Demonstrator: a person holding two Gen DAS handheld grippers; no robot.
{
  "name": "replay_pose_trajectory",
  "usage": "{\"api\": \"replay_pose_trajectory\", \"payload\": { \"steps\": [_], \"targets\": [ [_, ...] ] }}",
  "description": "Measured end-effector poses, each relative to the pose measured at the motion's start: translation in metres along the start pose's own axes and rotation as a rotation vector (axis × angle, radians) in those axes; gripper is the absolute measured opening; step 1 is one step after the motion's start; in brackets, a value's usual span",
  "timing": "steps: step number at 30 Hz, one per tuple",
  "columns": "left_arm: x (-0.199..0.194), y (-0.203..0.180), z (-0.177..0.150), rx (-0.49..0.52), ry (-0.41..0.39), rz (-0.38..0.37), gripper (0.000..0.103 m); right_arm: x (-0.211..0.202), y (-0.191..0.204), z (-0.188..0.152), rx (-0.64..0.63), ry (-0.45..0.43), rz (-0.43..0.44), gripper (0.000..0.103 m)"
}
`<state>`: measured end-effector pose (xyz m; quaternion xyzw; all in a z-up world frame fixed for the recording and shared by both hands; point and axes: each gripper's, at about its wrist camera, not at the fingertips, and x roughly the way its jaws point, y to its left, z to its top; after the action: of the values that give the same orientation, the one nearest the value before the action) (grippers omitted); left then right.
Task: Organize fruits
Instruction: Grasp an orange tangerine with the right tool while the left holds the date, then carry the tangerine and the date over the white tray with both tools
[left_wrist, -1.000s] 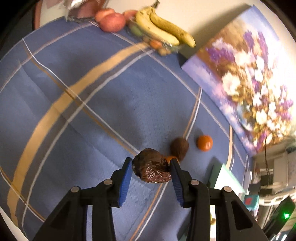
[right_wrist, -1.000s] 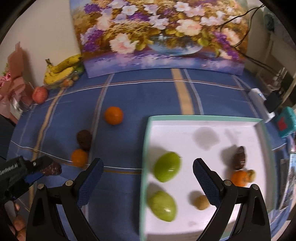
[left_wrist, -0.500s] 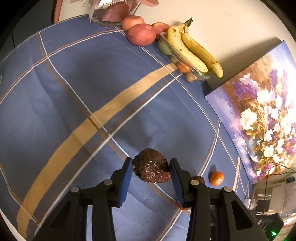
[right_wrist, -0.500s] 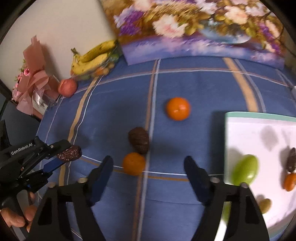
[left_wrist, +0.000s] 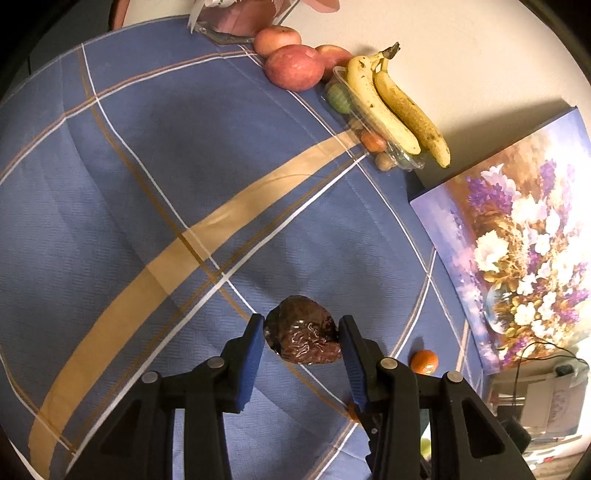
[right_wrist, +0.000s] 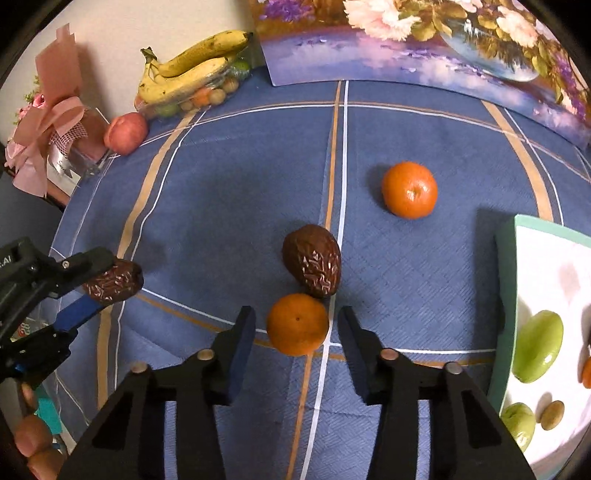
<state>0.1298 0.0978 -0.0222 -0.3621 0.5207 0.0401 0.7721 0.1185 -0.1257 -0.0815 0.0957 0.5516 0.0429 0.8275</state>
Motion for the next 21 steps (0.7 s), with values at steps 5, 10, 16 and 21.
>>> {"api": "replay_pose_trajectory", "payload": {
  "steps": [5, 10, 16, 21],
  "targets": [
    [0.000, -0.001, -0.001, 0.009, 0.006, -0.011, 0.044, -0.008, -0.002, -0.003, 0.002, -0.020, 0.012, 0.035],
    [-0.005, -0.006, -0.004, 0.031, -0.001, -0.026, 0.044, -0.032, -0.006, -0.007, 0.009, -0.067, 0.018, 0.035],
    [-0.010, -0.013, -0.008, 0.056, -0.001, -0.039, 0.044, -0.062, -0.016, -0.010, 0.035, -0.109, -0.035, 0.035],
    [-0.010, -0.023, -0.016, 0.094, 0.008, -0.040, 0.043, -0.083, -0.035, -0.010, 0.070, -0.130, -0.079, 0.035]
  ]
}}
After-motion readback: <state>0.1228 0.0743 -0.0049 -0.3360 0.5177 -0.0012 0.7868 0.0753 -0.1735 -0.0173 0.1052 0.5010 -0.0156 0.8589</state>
